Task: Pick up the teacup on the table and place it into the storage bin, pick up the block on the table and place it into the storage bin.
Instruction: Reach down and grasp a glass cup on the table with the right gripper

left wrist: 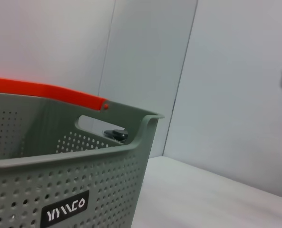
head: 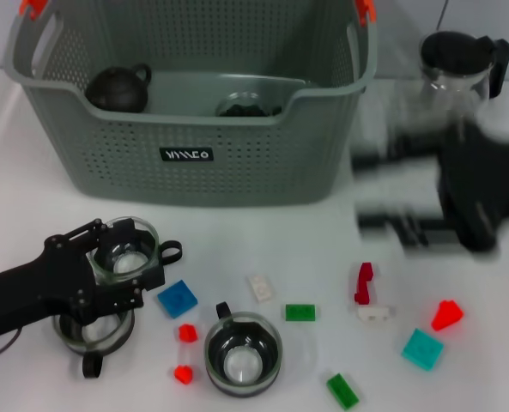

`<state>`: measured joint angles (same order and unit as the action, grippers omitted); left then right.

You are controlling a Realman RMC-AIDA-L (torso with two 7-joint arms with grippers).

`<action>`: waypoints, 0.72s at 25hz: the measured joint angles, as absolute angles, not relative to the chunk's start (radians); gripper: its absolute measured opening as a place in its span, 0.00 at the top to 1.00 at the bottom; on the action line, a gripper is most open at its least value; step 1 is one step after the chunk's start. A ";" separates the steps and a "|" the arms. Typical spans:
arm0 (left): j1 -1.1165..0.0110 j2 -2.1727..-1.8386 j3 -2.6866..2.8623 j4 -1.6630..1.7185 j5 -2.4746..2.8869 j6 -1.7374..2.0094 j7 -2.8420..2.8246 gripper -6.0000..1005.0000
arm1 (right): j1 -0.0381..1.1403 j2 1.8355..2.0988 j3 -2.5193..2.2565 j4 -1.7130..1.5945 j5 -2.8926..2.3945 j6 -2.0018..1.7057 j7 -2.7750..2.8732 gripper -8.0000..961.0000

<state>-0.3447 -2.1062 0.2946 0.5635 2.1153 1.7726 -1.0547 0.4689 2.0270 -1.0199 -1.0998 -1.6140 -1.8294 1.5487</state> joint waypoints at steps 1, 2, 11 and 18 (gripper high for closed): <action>-0.344 -2.106 0.295 0.565 2.117 1.772 -1.055 0.13 | 0.464 2.027 -1.008 -1.115 -1.673 -1.874 1.557 0.41; -0.343 -2.105 0.295 0.567 2.119 1.772 -1.056 0.13 | 0.460 2.029 -0.996 -1.134 -1.732 -1.906 1.570 0.41; -0.280 -2.100 0.252 0.625 2.160 1.834 -1.063 0.13 | 0.534 2.101 -1.125 -1.278 -2.061 -1.905 1.704 0.41; -0.256 -2.101 0.201 0.632 2.164 1.849 -1.058 0.13 | 0.672 2.106 -1.389 -1.281 -2.113 -1.814 1.803 0.41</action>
